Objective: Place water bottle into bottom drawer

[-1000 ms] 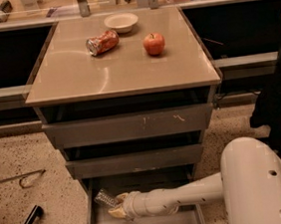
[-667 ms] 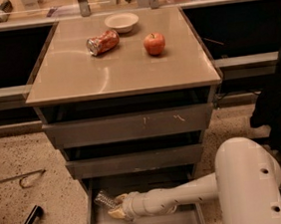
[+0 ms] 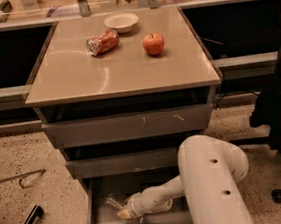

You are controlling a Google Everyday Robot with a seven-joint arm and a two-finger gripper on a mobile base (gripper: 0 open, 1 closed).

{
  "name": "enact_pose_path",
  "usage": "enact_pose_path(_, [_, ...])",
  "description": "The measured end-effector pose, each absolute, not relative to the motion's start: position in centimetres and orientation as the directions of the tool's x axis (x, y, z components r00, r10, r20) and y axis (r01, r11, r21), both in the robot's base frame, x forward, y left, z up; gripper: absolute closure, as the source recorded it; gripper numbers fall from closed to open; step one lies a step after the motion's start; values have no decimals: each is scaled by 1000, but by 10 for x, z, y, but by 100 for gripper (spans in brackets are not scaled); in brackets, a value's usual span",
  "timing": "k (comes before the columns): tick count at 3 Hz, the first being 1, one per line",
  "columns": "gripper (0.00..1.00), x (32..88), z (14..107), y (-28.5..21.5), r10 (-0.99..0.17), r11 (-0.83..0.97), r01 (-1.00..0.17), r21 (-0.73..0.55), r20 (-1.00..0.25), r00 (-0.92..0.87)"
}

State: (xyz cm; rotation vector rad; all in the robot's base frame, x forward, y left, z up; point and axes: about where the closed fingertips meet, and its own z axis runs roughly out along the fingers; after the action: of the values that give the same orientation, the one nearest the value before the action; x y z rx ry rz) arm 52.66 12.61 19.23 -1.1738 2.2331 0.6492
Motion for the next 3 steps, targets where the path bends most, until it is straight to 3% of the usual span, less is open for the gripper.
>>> enact_pose_path(1, [100, 524, 156, 123, -623, 507, -842, 184, -597, -505])
enact_pose_path(3, [58, 524, 154, 123, -626, 507, -843, 183, -595, -505])
